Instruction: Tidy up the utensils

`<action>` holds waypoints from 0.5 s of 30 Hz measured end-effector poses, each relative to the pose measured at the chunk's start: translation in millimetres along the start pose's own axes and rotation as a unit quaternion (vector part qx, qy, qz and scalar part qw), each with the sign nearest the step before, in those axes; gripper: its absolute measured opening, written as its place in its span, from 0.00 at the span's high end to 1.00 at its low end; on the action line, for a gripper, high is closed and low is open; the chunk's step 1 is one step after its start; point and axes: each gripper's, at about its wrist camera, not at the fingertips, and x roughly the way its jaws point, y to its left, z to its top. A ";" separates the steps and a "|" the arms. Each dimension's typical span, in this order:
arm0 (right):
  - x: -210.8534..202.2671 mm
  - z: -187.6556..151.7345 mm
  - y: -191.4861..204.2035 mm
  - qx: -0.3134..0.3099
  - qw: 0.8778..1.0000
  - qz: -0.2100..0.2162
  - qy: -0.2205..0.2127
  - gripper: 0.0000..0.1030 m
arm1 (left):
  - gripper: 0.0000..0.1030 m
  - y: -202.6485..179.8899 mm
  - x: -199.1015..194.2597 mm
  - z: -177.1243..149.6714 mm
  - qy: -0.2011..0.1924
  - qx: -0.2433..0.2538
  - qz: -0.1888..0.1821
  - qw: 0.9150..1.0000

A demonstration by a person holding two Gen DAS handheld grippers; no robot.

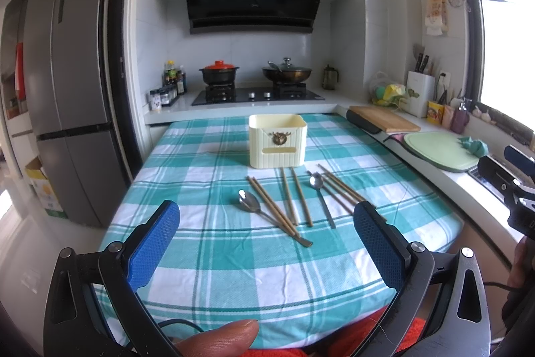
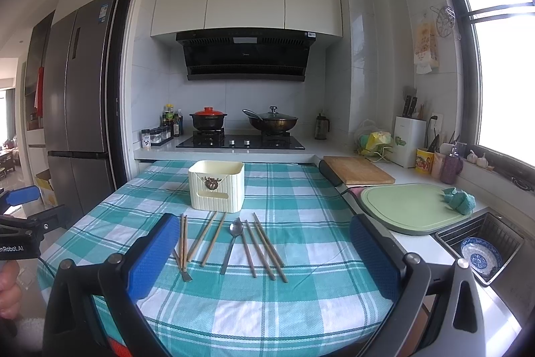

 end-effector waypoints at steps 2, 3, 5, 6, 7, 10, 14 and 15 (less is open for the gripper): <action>0.3 -0.1 -0.2 0.000 1.000 0.000 0.000 0.00 | 0.00 -0.2 -0.1 0.1 0.001 0.000 0.000 1.000; 0.2 -0.2 -0.4 0.000 1.000 0.000 0.000 0.00 | 0.00 -0.7 0.1 -0.4 0.000 0.000 0.000 1.000; 0.3 -0.3 -0.2 0.000 1.000 -0.001 0.000 0.00 | 0.00 -1.1 0.0 -0.3 0.000 0.000 0.000 1.000; 0.2 -0.5 -0.3 0.000 1.000 -0.001 0.000 0.00 | 0.00 -1.0 0.2 -0.4 0.000 0.000 0.000 1.000; 0.3 -0.1 -0.3 0.000 1.000 -0.001 0.000 0.00 | 0.00 -1.0 0.2 -0.4 0.000 0.000 0.000 1.000; 0.1 -0.6 -0.2 0.000 1.000 -0.001 0.001 0.00 | 0.00 -1.1 0.2 -0.3 0.000 0.001 0.000 1.000; 0.3 -0.6 -0.6 0.000 1.000 0.000 0.001 0.00 | 0.00 -1.2 0.2 -0.2 0.000 0.001 0.000 1.000; 0.4 -0.5 -0.4 0.000 1.000 -0.001 0.001 0.00 | 0.00 -1.3 0.2 -0.2 0.000 0.001 0.000 1.000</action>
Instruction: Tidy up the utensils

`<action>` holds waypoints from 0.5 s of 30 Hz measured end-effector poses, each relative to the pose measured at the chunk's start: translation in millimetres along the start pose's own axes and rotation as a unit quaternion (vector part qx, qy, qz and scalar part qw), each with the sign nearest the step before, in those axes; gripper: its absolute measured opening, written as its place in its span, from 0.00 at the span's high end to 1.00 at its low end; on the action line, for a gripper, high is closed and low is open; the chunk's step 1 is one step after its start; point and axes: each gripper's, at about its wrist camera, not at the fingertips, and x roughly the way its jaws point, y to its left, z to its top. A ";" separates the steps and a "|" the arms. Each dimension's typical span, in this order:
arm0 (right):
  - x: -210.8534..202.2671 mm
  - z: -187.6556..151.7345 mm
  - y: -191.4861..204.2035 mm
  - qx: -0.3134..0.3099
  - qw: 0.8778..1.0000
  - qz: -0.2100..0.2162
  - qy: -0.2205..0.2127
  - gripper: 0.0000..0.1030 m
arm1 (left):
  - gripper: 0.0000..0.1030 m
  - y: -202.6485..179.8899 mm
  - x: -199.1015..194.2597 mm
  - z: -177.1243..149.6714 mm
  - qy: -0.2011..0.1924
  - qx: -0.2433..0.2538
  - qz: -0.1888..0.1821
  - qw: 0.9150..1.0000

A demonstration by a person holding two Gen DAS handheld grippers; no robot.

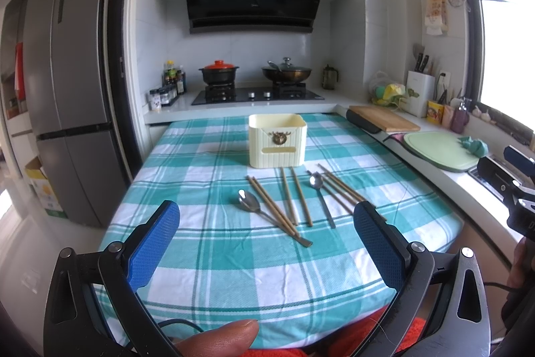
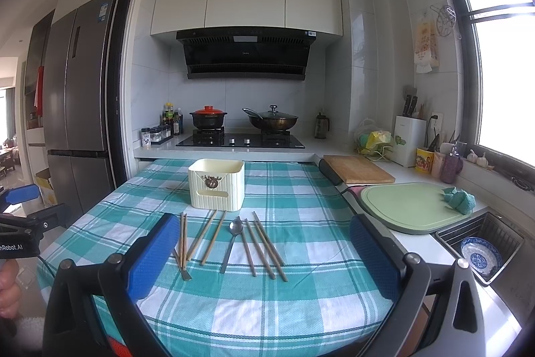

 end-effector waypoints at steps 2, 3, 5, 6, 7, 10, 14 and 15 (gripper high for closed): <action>0.1 -0.3 0.1 0.000 1.000 0.000 0.000 0.00 | 0.00 0.0 0.0 -0.1 0.000 0.000 0.000 1.000; 0.1 -0.1 0.1 0.000 1.000 0.000 0.000 0.00 | 0.00 -0.3 -0.2 0.1 0.001 0.000 0.000 1.000; 0.4 -0.2 0.0 0.000 1.000 0.001 0.001 0.00 | 0.00 0.0 0.0 -0.2 0.000 0.000 0.000 1.000; 0.3 -0.4 0.0 0.000 1.000 0.000 0.002 0.00 | 0.00 -0.2 0.0 -0.3 0.001 0.000 0.000 1.000; 0.4 -0.9 -0.2 0.000 1.000 0.000 0.002 0.00 | 0.00 -0.7 -0.1 -0.5 0.001 0.000 0.000 1.000; 0.2 -1.4 -0.3 0.000 1.000 0.000 0.001 0.00 | 0.00 -1.1 0.5 -1.4 0.002 0.000 0.000 1.000; 1.7 -2.8 -2.2 0.003 1.000 0.000 0.002 0.00 | 0.00 -0.9 3.6 -3.5 0.008 -0.001 0.003 1.000; 2.5 -3.4 -3.0 0.004 1.000 0.000 0.003 0.00 | 0.00 -0.2 4.4 -4.0 0.010 -0.003 0.003 1.000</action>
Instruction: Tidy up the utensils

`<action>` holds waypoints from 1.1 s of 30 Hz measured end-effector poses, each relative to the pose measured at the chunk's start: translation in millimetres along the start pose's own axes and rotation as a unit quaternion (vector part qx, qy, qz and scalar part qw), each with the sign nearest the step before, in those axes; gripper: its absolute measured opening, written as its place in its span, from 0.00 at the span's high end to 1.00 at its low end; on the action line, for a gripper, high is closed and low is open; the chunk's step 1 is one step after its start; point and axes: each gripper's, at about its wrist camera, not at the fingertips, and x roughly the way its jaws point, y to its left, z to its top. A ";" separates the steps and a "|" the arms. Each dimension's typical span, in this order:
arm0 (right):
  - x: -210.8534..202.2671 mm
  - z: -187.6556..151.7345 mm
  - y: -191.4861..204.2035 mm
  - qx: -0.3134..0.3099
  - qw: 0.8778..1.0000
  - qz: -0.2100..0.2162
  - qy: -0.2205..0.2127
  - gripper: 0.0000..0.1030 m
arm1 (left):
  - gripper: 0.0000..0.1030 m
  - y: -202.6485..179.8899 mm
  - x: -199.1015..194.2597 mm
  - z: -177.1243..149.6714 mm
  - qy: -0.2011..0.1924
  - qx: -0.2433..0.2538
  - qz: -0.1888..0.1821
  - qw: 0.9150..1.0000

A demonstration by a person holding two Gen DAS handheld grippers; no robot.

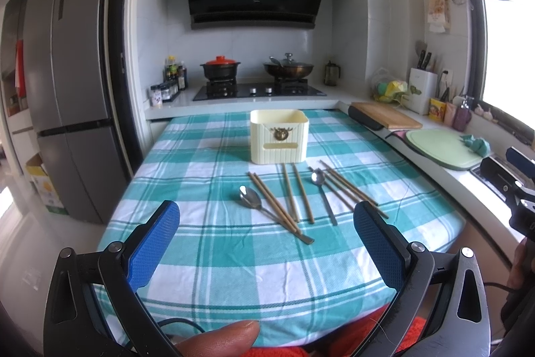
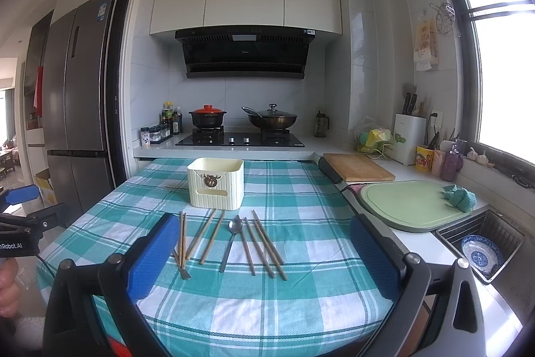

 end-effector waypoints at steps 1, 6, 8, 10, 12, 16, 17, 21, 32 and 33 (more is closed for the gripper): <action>1.2 -0.6 -0.7 0.000 1.000 0.000 0.001 0.00 | 0.00 0.9 2.4 -0.6 0.003 -0.002 0.001 1.000; 8.0 -1.4 -3.6 0.002 1.000 0.000 0.007 0.00 | 0.00 5.7 10.6 -0.2 0.012 -0.009 0.005 1.000; 10.5 -2.1 -4.9 0.003 1.000 -0.001 0.009 0.00 | 0.00 7.4 14.2 0.1 0.016 -0.011 0.006 1.000; 13.9 -2.4 -5.1 0.003 1.000 -0.002 0.011 0.00 | 0.00 8.6 19.6 1.5 0.020 -0.013 0.006 1.000; 17.9 -3.0 -6.9 0.003 1.000 -0.003 0.014 0.00 | 0.00 9.2 27.5 3.9 0.024 -0.014 0.008 1.000; 28.0 -2.7 -10.6 0.001 1.000 -0.006 0.020 0.00 | 0.00 14.5 58.0 8.2 0.056 -0.035 0.001 0.998; 30.2 -2.7 -11.7 0.001 1.000 -0.007 0.019 0.00 | 0.00 15.4 66.6 7.9 0.065 -0.041 0.001 0.997; 39.8 -3.6 -17.1 -0.004 1.000 -0.009 0.022 0.00 | 0.00 19.5 113.4 4.3 0.116 -0.067 -0.006 0.991; 93.8 -22.9 -36.7 0.007 0.997 0.012 0.077 0.00 | 0.00 21.4 259.8 -22.4 0.220 -0.088 0.094 0.967; 97.4 -24.6 -38.6 0.009 0.997 0.013 0.082 0.00 | 0.00 21.8 272.7 -24.7 0.228 -0.091 0.106 0.963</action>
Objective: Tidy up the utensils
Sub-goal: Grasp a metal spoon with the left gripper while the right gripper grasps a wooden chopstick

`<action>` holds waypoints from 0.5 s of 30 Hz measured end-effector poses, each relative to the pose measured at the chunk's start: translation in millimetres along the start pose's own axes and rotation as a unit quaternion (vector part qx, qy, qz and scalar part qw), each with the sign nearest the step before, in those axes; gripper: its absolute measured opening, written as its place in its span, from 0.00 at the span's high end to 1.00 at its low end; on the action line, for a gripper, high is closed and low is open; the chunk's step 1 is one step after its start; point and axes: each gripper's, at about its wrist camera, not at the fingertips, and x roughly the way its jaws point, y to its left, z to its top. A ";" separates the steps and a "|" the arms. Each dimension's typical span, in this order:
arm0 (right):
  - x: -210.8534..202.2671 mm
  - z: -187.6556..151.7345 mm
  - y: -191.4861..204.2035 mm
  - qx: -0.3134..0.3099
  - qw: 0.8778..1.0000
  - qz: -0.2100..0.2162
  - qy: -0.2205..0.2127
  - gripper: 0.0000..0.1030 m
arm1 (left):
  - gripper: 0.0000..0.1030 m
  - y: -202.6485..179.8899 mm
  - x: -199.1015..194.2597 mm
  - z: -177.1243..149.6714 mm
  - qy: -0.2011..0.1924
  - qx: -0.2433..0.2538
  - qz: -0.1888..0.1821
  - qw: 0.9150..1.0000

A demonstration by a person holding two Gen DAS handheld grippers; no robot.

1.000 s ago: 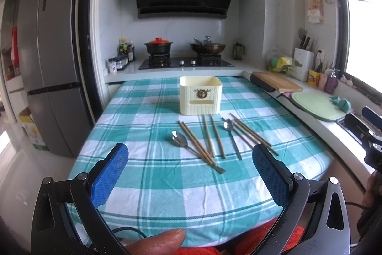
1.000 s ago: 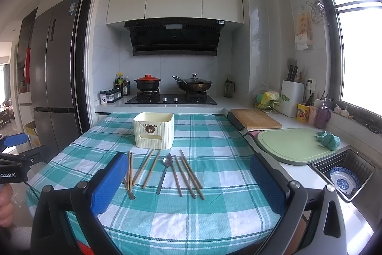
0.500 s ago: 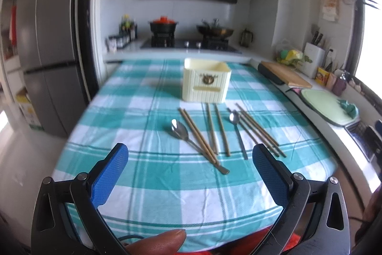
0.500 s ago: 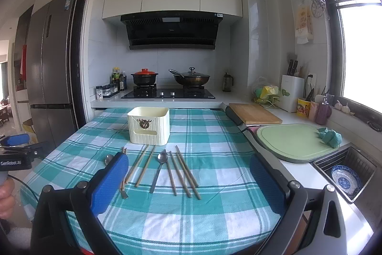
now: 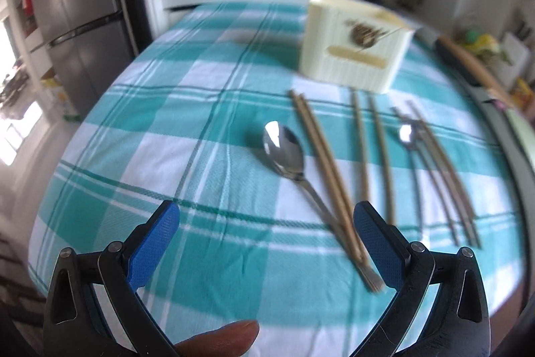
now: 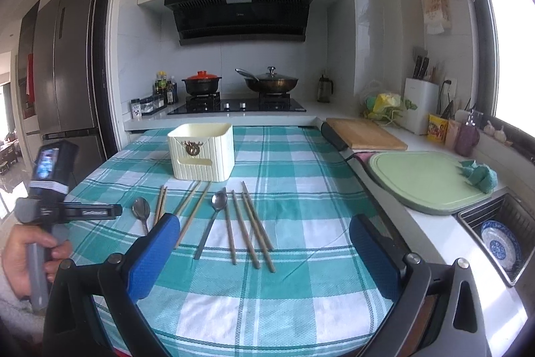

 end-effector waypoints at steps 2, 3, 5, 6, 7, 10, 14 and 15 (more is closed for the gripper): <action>7.7 -2.6 -4.8 0.004 1.000 0.001 0.009 0.00 | 0.00 -1.3 17.5 5.9 0.011 -0.009 0.011 1.000; 11.6 -4.0 -7.4 0.007 1.000 0.002 0.014 0.00 | 0.00 -3.7 28.0 8.8 0.020 -0.013 0.017 1.000; 18.2 -6.0 -12.0 0.012 1.000 0.001 0.023 0.00 | 0.00 -6.4 41.5 11.3 0.031 -0.016 0.031 0.999; 21.0 -7.0 -14.4 0.016 1.000 0.001 0.027 0.00 | 0.00 -7.9 47.0 11.2 0.035 -0.017 0.040 0.998; 23.5 -7.7 -17.0 0.018 0.999 0.000 0.029 0.00 | 0.00 -9.1 51.7 11.4 0.039 -0.018 0.046 0.998; 29.2 -8.5 -22.6 0.024 0.999 -0.003 0.034 0.00 | 0.00 -14.9 68.0 10.8 0.051 -0.015 0.061 0.997; 36.6 -4.3 -28.1 0.023 0.999 -0.007 0.036 0.00 | 0.00 -20.3 78.1 8.0 0.056 -0.007 0.072 0.996; 37.8 -2.8 -29.1 0.021 0.999 -0.008 0.035 0.00 | 0.00 -21.0 77.0 6.3 0.058 0.002 0.071 0.996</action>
